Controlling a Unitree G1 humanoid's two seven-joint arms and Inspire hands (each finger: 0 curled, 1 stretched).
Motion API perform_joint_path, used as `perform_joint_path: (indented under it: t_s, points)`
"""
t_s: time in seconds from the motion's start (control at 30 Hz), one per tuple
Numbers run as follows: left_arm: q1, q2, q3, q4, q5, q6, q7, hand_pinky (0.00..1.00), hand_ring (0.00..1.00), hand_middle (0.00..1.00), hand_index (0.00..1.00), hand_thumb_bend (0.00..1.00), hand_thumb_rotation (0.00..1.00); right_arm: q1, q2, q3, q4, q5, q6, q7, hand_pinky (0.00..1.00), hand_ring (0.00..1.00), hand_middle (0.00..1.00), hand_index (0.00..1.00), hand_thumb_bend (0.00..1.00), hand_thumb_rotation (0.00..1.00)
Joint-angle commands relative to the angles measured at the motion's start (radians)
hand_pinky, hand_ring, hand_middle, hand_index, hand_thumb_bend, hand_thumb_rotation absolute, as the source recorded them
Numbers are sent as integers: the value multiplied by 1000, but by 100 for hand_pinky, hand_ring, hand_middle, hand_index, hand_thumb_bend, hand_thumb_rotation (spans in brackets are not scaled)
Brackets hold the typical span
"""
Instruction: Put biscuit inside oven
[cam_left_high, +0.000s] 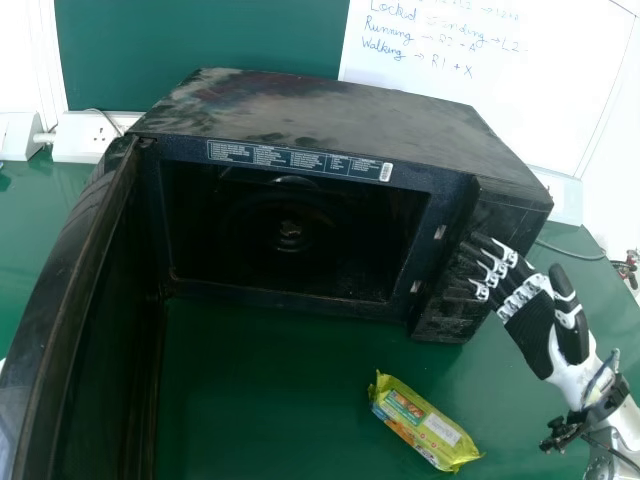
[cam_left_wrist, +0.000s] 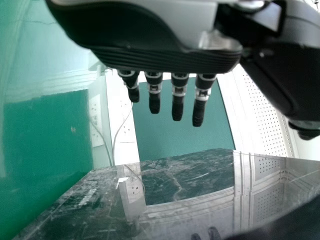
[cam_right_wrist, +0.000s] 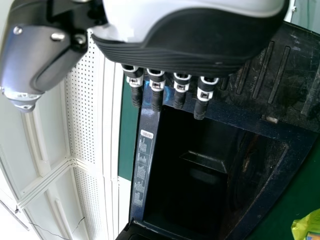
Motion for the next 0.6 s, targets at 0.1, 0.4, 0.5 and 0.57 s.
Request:
perform_joint_path:
  t_s: [0.1,0.4,0.5,0.57]
  points:
    - [7,-8,-6,-7,6,7,9,77,96,98,96,100,100,-7,-6,-8,7,-16,-11,0,93,99,100,100,98,97]
    - [13,-11,-2,-8,10,4,10,80,98,99,98,100,100,-2,-19,-3,1,-94,-78,-4,93,99,100,100,97,97]
    - [11,-8,-1,-1,6,-4,4,81,98,100,100,100,97,2,-35,4,7,-174,-158,-2,93,99,100,100,98,96]
    - [14,-7,-3,-3,3,-3,1,81,98,100,100,100,93,7,-51,10,-11,-227,-177,-24,93,99,100,100,97,97]
